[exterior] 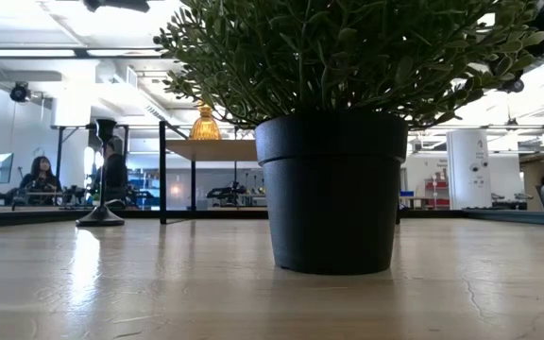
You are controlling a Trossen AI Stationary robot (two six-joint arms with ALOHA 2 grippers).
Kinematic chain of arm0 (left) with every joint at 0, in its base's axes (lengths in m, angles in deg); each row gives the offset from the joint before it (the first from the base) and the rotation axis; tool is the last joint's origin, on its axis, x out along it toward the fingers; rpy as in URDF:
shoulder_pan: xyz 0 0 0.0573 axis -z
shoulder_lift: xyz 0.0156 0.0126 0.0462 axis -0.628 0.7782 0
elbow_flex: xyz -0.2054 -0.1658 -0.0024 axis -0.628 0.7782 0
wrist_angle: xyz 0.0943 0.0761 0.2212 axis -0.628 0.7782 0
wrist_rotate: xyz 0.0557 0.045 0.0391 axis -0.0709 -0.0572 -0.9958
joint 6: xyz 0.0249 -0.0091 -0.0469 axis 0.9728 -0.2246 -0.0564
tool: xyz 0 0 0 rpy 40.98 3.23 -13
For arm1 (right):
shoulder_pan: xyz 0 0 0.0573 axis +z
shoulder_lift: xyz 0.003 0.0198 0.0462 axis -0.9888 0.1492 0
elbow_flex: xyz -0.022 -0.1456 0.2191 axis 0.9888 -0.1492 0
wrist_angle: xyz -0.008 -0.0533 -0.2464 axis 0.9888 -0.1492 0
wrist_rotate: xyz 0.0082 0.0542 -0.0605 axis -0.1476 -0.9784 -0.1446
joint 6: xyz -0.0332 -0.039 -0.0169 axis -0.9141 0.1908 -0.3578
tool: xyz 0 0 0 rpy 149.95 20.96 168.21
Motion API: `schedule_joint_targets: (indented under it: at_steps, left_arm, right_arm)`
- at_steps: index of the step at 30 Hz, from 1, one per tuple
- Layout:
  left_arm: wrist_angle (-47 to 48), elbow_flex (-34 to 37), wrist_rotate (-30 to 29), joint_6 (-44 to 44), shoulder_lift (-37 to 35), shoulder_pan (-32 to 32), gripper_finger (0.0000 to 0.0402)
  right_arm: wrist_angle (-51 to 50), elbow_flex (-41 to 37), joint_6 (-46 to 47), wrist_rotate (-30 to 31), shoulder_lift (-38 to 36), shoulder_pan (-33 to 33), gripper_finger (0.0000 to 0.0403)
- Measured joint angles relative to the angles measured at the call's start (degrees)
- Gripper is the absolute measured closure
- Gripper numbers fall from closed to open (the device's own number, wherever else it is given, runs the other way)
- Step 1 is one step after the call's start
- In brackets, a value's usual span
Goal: Pick & Place candle stick holders
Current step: Put the small black candle holder on the shelf
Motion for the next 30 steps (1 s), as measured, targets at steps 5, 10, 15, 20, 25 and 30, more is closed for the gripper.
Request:
schedule_joint_targets:
  at_steps: [5,10,15,20,25,30]
  left_arm:
    - [8.74,-0.51,-4.86,-5.63,-2.60,0.00,0.0330]
    - [20.54,-0.50,-4.80,-9.25,-2.95,0.00,0.0330]
    - [29.15,0.51,-1.63,-8.91,-0.74,0.00,0.0330]
    - [29.80,3.21,1.28,-6.85,3.85,0.02,0.0330]
    - [31.20,5.37,1.63,-6.62,6.60,0.00,0.0330]
    - [31.43,8.37,1.48,-10.47,0.97,-0.01,0.0330]
  right_arm:
    - [-0.65,0.00,0.13,1.47,-2.06,0.00,0.0394]
    - [-0.51,0.00,0.18,1.62,-2.31,0.00,0.0394]
    - [-0.51,0.00,0.18,1.64,-1.81,0.00,0.0394]
    - [-0.58,0.00,0.18,1.62,-1.81,0.00,0.0394]
    - [-0.58,0.00,0.20,1.59,-1.77,0.00,0.0394]
    - [-0.58,0.00,0.20,1.53,-1.79,0.00,0.0394]
